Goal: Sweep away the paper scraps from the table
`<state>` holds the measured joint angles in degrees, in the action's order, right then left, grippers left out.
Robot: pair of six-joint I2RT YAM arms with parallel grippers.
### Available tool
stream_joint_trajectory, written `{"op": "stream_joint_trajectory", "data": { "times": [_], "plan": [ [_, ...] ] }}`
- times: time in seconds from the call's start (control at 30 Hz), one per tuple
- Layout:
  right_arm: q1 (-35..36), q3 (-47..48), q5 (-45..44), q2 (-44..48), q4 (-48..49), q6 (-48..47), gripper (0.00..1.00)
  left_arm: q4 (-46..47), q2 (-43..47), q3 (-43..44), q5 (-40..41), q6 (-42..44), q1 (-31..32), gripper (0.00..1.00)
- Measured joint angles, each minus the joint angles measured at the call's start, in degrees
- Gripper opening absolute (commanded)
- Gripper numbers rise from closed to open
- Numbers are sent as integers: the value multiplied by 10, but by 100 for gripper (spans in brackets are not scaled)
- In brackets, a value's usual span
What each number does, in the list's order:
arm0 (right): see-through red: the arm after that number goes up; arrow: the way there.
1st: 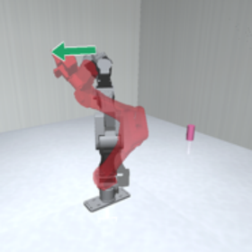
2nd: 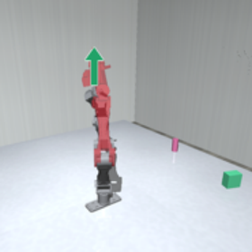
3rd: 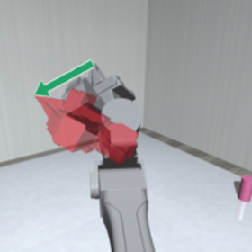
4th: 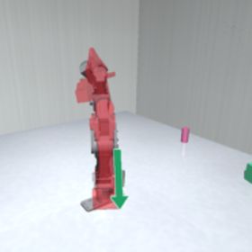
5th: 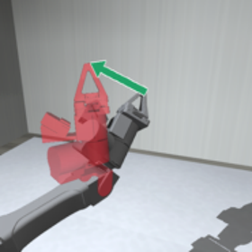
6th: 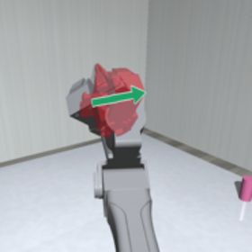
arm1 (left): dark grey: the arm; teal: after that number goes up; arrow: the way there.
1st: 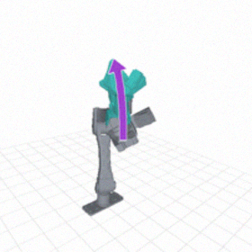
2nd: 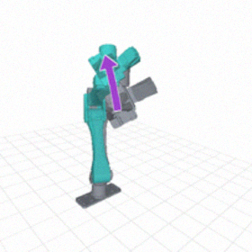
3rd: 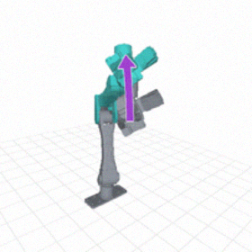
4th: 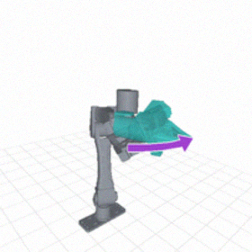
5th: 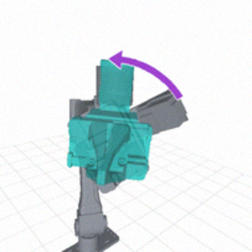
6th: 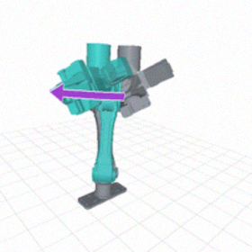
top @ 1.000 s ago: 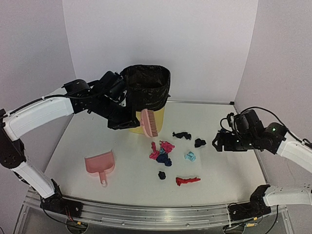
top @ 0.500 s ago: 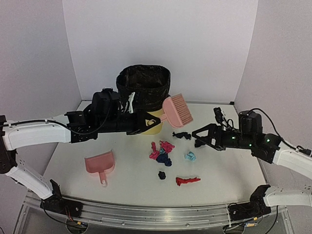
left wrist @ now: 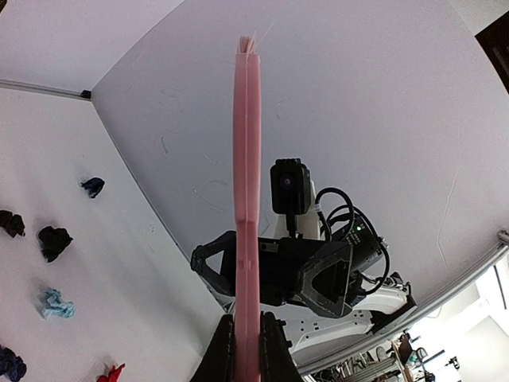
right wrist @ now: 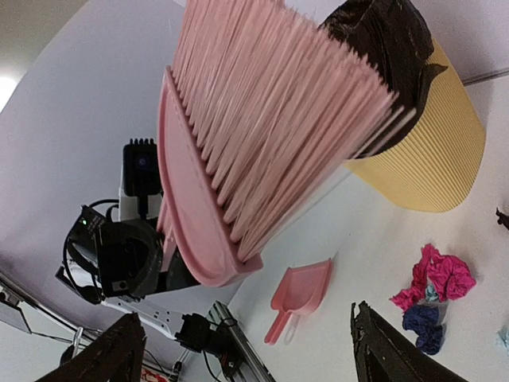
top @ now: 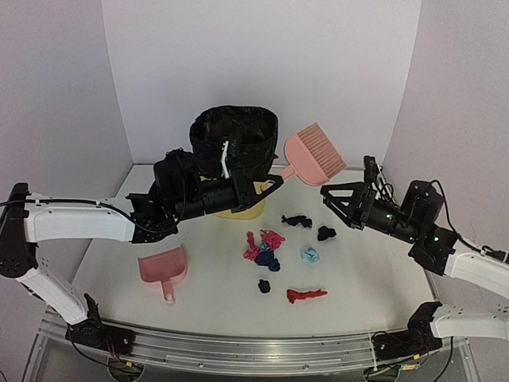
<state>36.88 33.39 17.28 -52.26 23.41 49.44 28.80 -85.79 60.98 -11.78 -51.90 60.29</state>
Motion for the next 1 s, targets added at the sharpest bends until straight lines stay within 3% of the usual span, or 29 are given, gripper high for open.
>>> {"op": "stream_joint_trajectory", "data": {
  "times": [0.2,0.43,0.57,0.83,0.93,1.0],
  "plan": [
    [0,1,-63,-31,49,41,79,51,-20,0,-1,-7,9,0],
    [0,21,-68,-85,116,78,69,78,-28,-5,13,-11,14,0],
    [0,32,-67,-102,157,96,52,90,-30,-5,17,-11,19,0],
    [0,48,-60,-130,209,131,0,105,-49,-5,40,-22,25,1],
    [-2,49,-53,-132,229,139,0,115,-50,-6,45,-42,25,29],
    [-2,49,-49,-132,237,144,0,118,-50,-6,52,-41,27,63]
  ]
}}
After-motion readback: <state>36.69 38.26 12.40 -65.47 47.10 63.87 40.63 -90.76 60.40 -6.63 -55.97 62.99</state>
